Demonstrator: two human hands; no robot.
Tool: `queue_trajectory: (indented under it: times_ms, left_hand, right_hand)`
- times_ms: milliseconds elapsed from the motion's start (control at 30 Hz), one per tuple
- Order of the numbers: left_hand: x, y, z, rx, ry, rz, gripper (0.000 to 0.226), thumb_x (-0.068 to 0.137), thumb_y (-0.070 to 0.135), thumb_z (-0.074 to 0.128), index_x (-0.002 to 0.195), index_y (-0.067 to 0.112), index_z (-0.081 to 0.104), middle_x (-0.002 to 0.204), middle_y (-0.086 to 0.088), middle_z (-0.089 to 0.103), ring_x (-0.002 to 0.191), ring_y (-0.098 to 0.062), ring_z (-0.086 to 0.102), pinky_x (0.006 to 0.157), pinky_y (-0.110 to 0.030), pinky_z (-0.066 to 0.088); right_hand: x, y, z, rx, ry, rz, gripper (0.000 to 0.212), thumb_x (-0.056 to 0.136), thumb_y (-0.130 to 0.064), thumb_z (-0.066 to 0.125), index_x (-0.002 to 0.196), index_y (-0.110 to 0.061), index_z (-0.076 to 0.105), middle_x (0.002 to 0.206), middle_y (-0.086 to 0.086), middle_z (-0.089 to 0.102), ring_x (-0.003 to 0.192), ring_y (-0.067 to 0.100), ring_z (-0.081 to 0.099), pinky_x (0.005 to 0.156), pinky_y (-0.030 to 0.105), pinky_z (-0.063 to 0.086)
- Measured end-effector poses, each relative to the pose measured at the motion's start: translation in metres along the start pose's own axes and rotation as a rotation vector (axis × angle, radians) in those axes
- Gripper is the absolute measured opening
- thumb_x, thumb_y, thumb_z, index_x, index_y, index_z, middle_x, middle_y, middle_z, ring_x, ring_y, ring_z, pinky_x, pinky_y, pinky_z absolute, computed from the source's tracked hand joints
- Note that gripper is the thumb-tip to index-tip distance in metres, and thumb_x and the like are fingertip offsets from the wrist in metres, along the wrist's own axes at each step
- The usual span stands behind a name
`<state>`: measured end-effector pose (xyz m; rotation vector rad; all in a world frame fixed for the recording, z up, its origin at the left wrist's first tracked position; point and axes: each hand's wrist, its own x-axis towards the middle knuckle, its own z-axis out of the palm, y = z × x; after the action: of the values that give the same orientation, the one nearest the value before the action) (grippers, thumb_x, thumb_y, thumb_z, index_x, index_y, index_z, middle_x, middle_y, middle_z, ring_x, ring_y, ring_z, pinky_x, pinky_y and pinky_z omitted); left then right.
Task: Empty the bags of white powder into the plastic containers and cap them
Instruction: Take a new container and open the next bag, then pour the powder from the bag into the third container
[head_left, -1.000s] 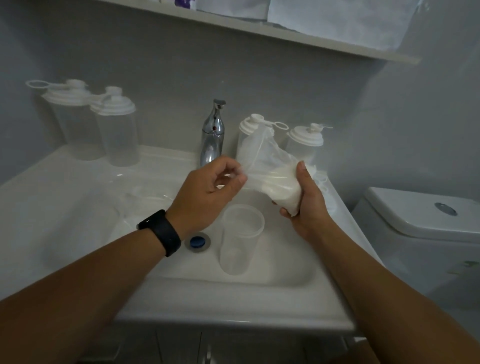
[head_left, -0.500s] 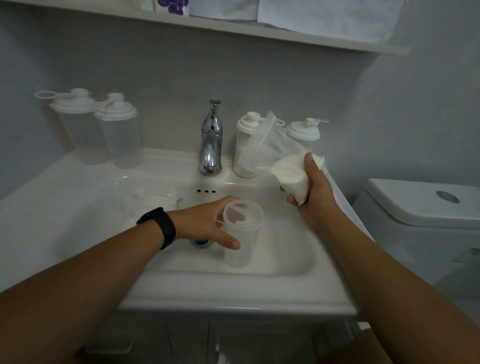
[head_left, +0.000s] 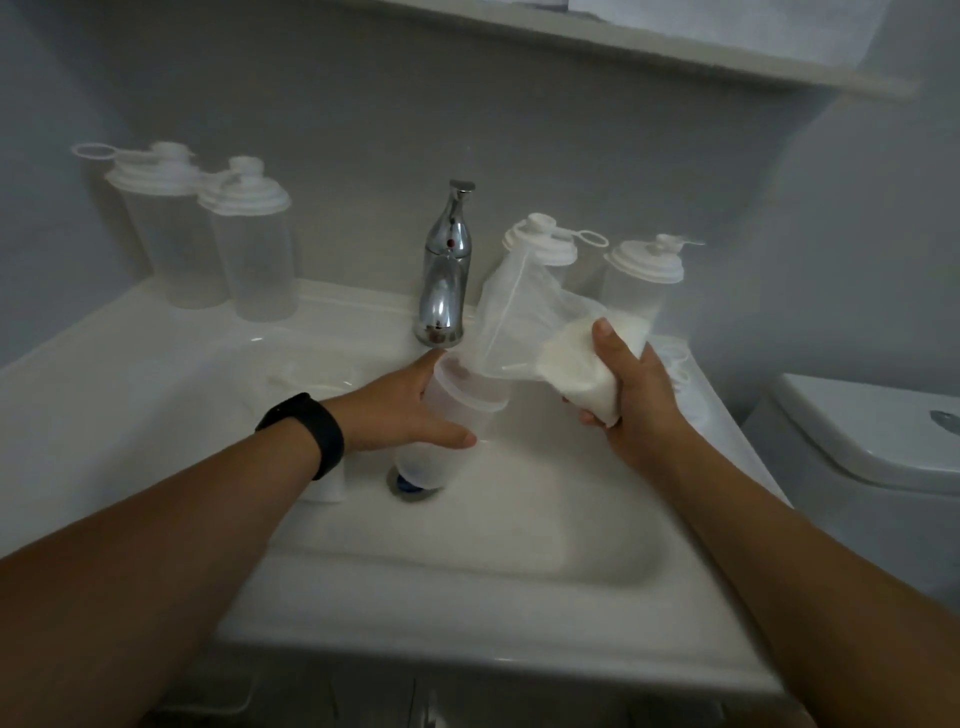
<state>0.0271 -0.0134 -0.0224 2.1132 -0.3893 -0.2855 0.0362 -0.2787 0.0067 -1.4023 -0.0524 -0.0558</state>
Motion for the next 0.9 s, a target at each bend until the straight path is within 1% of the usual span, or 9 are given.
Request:
queue_trajectory:
  times_ms: [67,167,300,400,467,533,700,800,900]
  left_hand:
    - [0.005,-0.002,-0.004,0.023,0.029,-0.004,0.112,0.056,0.062,0.086,0.152,0.042,0.032,0.142,0.022,0.053,0.130,-0.009,0.054,0.112,-0.037,0.045]
    - [0.009,0.000,-0.006,0.036,0.041,0.000,0.108,0.058,0.061,0.085,0.151,0.043,0.033,0.140,0.022,0.053,0.128,-0.010,0.053,0.107,-0.034,0.046]
    - [0.003,0.000,0.002,0.054,-0.045,0.013,0.098,0.074,0.039,0.090,0.154,0.042,0.032,0.141,0.020,0.054,0.125,-0.002,0.053,0.098,-0.024,0.045]
    - [0.000,0.010,0.001,0.066,-0.074,0.003,0.086,0.081,0.023,0.087,0.150,0.040,0.038,0.133,0.023,0.058,0.117,0.005,0.055,0.089,-0.017,0.044]
    - [-0.002,0.010,0.005,0.047,-0.090,-0.012,0.083,0.081,0.020,0.086,0.147,0.039,0.041,0.132,0.022,0.060,0.117,0.004,0.057,0.091,-0.018,0.044]
    - [0.002,0.007,0.005,0.050,-0.092,0.007,0.081,0.080,0.019,0.087,0.145,0.040,0.044,0.131,0.021,0.063,0.118,0.001,0.059,0.096,-0.023,0.047]
    - [-0.004,0.004,0.008,0.012,-0.059,-0.020,0.087,0.075,0.032,0.091,0.147,0.044,0.043,0.134,0.023,0.062,0.122,-0.002,0.059,0.110,-0.037,0.045]
    - [0.000,0.007,0.001,0.024,-0.034,0.032,0.093,0.061,0.050,0.089,0.143,0.052,0.045,0.132,0.026,0.064,0.123,-0.003,0.060,0.112,-0.042,0.045]
    - [-0.001,0.006,0.001,0.012,-0.018,0.034,0.082,0.066,0.044,0.088,0.135,0.059,0.047,0.128,0.029,0.065,0.120,0.000,0.061,0.110,-0.039,0.046]
  right_hand:
    - [-0.001,-0.001,-0.003,-0.023,0.026,-0.043,0.060,0.080,-0.049,0.069,0.130,-0.020,0.057,0.103,0.007,0.071,0.072,0.021,0.070,0.039,0.024,0.043]
    - [-0.001,-0.001,-0.004,-0.046,0.017,-0.049,0.063,0.079,-0.051,0.069,0.133,-0.021,0.056,0.110,0.008,0.072,0.077,0.022,0.072,0.041,0.024,0.044]
    - [0.000,0.004,-0.002,-0.087,0.064,-0.083,0.063,0.079,-0.055,0.071,0.132,-0.025,0.057,0.122,0.010,0.071,0.089,0.027,0.072,0.042,0.025,0.047]
    - [0.000,0.001,0.001,-0.138,0.061,-0.087,0.065,0.077,-0.056,0.071,0.132,-0.024,0.056,0.118,0.007,0.072,0.090,0.026,0.073,0.043,0.026,0.049]
    - [-0.003,0.001,0.004,-0.175,0.053,-0.063,0.064,0.077,-0.056,0.071,0.131,-0.024,0.057,0.115,0.006,0.073,0.089,0.025,0.074,0.044,0.027,0.050]
    - [-0.001,0.002,0.001,-0.148,0.078,-0.107,0.062,0.077,-0.056,0.072,0.129,-0.024,0.059,0.111,0.005,0.074,0.084,0.022,0.075,0.044,0.028,0.050]
    - [-0.005,0.006,0.001,-0.189,0.044,-0.062,0.039,0.091,-0.045,0.073,0.122,-0.025,0.061,0.105,0.005,0.075,0.080,0.022,0.074,0.045,0.029,0.051]
    - [0.004,0.002,-0.002,-0.164,0.062,-0.090,0.043,0.088,-0.046,0.075,0.122,-0.025,0.061,0.108,0.007,0.075,0.083,0.023,0.074,0.046,0.029,0.051]
    - [0.002,0.002,-0.001,-0.185,0.050,-0.060,0.044,0.084,-0.050,0.076,0.119,-0.028,0.061,0.106,0.003,0.075,0.084,0.022,0.075,0.047,0.030,0.052]
